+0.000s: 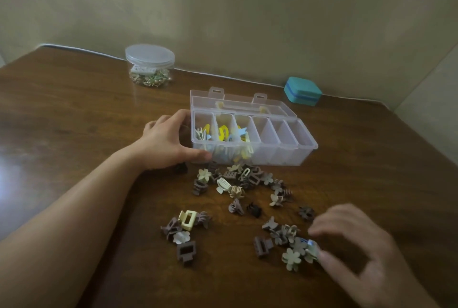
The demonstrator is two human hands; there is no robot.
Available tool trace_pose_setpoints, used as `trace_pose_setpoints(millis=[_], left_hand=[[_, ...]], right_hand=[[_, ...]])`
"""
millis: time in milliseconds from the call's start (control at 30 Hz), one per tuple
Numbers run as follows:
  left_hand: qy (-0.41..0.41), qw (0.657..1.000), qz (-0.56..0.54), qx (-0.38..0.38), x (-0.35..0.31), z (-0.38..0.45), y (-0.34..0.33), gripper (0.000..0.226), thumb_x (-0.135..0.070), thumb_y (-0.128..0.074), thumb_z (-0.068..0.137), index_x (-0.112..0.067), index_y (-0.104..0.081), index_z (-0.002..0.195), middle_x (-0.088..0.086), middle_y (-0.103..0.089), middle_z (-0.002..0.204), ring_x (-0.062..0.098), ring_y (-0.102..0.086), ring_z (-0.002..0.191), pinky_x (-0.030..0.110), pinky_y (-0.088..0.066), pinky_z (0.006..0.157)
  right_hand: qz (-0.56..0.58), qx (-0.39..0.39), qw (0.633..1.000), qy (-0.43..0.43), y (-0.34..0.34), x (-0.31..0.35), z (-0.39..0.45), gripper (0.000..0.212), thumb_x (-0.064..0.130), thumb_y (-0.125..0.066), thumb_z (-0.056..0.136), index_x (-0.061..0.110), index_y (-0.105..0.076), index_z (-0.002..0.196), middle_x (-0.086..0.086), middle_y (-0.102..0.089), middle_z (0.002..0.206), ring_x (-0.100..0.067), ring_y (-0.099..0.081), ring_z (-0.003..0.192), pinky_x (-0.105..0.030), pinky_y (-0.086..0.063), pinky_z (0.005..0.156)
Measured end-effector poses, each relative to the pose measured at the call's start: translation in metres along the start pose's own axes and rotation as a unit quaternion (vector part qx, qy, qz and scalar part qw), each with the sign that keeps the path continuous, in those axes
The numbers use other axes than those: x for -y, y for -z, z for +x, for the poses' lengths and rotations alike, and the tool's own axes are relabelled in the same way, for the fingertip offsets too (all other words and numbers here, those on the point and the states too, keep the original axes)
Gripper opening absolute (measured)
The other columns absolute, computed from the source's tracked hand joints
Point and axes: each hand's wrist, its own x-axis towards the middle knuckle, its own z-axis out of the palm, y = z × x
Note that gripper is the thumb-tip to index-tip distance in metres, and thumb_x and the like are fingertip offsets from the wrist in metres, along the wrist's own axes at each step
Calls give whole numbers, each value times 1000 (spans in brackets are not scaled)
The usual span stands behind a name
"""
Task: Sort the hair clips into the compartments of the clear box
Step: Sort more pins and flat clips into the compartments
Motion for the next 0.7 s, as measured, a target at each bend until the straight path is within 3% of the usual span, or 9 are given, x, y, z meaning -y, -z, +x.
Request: trace_pose_setpoints(millis=[133, 333, 433, 600, 700], left_hand=[[0, 1000, 5, 5, 3, 2, 0, 108, -84, -57, 42, -37, -35, 137, -16, -44, 118, 4, -30, 115, 41, -19, 110], [-1, 1000, 6, 2, 0, 0, 1, 109, -84, -57, 41, -37, -35, 137, -16, -43, 116, 4, -29, 114, 40, -19, 110], [3, 1000, 6, 3, -4, -2, 2, 110, -83, -57, 41, -36, -35, 138, -16, -41, 116, 3, -27, 113, 41, -18, 110], [16, 1000, -1, 10, -10, -5, 4, 112, -81, -59, 41, -35, -34, 140, -15, -38, 116, 4, -25, 112, 40, -18, 111], [23, 1000, -4, 6, -14, -7, 5, 107, -78, -69, 49, -33, -34, 141, -14, -37, 115, 7, -26, 114, 40, -18, 111]], right_hand=[[-46, 6, 999, -13, -11, -3, -19, 28, 44, -69, 76, 37, -65, 103, 26, -61, 104, -5, -60, 102, -21, -45, 86], [-35, -73, 996, -43, -9, -16, -16, 30, 17, -73, 74, 31, -66, 101, 24, -62, 101, -6, -62, 97, -19, -46, 84], [-2, -102, 993, -59, -5, -18, -13, 31, 13, -75, 76, 33, -66, 98, 20, -65, 98, -7, -64, 93, -16, -46, 83], [49, -184, 960, -207, 1, -28, -9, 33, 14, -76, 76, 42, -66, 89, 18, -69, 95, -1, -65, 89, -4, -45, 75], [22, -156, 951, -268, -1, -38, -7, 38, 13, -77, 77, 46, -65, 89, 25, -66, 98, 0, -63, 90, -9, -47, 78]])
